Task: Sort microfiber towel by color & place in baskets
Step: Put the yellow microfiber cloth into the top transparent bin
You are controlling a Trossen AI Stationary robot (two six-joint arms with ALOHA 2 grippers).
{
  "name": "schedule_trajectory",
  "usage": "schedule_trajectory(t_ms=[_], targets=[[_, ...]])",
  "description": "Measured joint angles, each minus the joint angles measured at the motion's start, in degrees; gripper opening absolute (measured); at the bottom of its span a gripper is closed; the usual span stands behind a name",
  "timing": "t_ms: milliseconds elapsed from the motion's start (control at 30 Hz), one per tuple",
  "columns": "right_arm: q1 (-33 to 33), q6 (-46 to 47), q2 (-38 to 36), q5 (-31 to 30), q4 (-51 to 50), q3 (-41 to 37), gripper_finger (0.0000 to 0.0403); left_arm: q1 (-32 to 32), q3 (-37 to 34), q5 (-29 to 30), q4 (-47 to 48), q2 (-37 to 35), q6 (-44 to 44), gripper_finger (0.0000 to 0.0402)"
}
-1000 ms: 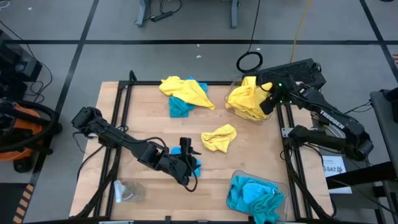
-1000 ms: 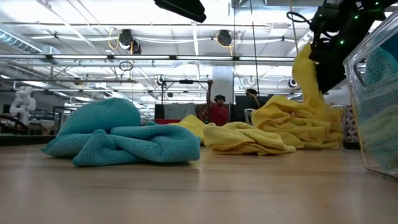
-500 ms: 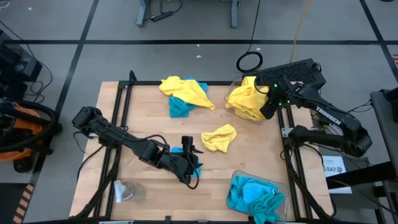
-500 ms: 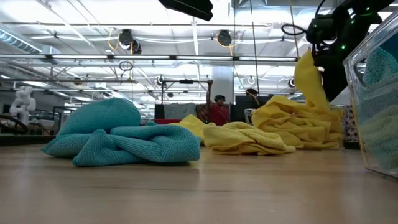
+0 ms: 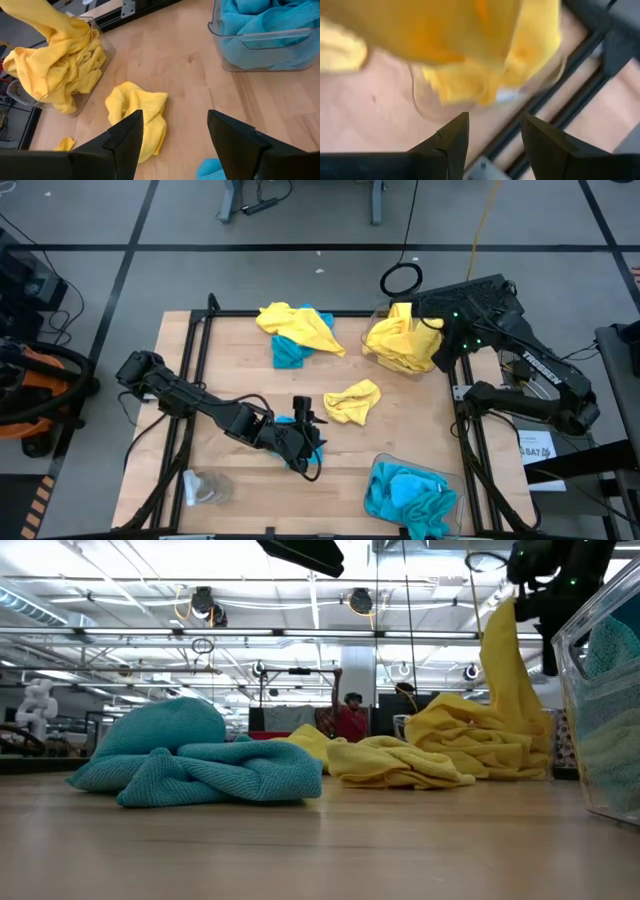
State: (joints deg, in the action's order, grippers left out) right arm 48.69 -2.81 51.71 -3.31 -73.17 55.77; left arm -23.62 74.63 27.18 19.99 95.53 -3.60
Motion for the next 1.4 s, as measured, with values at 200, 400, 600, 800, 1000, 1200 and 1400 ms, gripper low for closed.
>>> schedule_trajectory(t_ms=[200,400,600,800,1000,1200,1400], targets=[[0.0,1.1,3.7,0.1,-5.2,0.0,0.0170,0.0,0.0,0.0,0.0,0.0,0.0,0.0228],[0.0,-0.7,4.9,3.2,2.7,0.0,0.0170,0.0,0.0,0.0,0.0,0.0,0.2,0.0228],[0.0,-0.2,3.5,3.5,11.8,0.0,0.0170,0.0,0.0,-1.8,0.1,0.0,0.3,0.0228],[-0.8,0.7,5.2,6.8,17.8,0.0,0.0170,0.0,0.0,-2.1,0.3,0.0,0.2,0.0228],[-6.0,1.1,10.7,9.2,22.6,0.0,0.0170,0.3,0.0,-2.1,0.3,0.0,0.0,0.0228],[-8.7,2.0,17.1,1.8,29.0,0.0,0.0170,0.3,0.0,-2.1,0.5,0.0,0.1,0.0228],[-7.6,3.7,26.9,-1.0,29.8,0.0,0.0170,0.2,0.0,-2.9,2.3,0.0,1.7,0.0228]])
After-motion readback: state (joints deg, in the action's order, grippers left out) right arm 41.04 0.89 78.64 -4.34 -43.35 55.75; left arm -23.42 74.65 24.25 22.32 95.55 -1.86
